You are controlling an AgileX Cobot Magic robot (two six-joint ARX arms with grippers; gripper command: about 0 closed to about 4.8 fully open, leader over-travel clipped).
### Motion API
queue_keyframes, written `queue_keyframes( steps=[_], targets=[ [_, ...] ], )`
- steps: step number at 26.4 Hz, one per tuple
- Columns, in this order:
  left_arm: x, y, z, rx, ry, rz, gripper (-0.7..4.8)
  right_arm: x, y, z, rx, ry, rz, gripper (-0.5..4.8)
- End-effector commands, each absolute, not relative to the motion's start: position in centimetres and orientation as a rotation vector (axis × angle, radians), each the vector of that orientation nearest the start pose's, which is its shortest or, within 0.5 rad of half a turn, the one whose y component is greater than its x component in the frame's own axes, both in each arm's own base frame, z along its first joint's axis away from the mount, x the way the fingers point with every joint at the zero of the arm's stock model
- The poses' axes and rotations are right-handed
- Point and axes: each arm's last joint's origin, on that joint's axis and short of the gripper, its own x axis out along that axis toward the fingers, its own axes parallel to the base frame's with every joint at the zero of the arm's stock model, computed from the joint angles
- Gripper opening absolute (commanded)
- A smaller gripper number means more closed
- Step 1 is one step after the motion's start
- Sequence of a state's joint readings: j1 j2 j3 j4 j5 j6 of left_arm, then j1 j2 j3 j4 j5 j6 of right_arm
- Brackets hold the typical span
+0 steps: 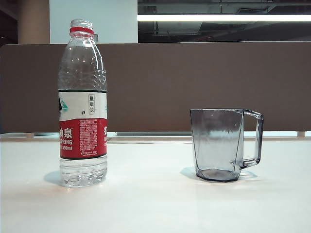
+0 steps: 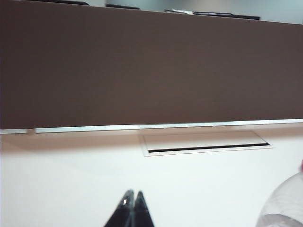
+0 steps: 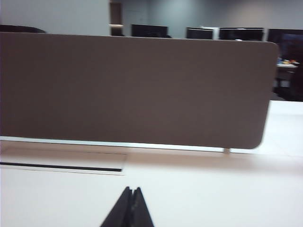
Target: Pick up the mineral water bottle with the left hand on the table and pour water into the mug until it's half full.
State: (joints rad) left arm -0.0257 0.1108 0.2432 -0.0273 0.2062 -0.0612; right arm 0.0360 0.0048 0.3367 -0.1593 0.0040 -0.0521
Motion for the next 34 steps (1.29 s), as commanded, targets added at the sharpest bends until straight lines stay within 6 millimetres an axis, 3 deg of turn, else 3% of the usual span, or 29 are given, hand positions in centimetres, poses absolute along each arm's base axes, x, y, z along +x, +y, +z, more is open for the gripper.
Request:
queue_keyframes(
  steps=[1, 8, 14, 19, 34],
  targets=[
    [9.0, -1.1, 24.6, -0.054, -0.096, -0.271, -0.05, 6.2, 0.3, 26.3, -0.047, -0.172, 0.063, -0.05],
    [10.2, -2.0, 26.4, -0.057, -0.049, -0.359, -0.05, 7.3, 0.4, 28.2, -0.049, -0.111, 0.072, -0.05],
    [11.0, -3.3, 27.0, -0.059, -0.001, -0.423, -0.05, 9.5, 1.3, 30.7, -0.049, -0.012, 0.231, -0.05],
    [10.7, -4.2, 27.0, -0.060, 0.005, -0.477, -0.05, 9.8, 2.7, 30.3, -0.052, 0.049, 0.350, -0.05],
    [11.3, -4.9, 26.8, -0.049, 0.109, -0.596, -0.05, 8.0, 6.6, 29.0, -0.128, 0.170, 0.462, -0.05]
  ],
)
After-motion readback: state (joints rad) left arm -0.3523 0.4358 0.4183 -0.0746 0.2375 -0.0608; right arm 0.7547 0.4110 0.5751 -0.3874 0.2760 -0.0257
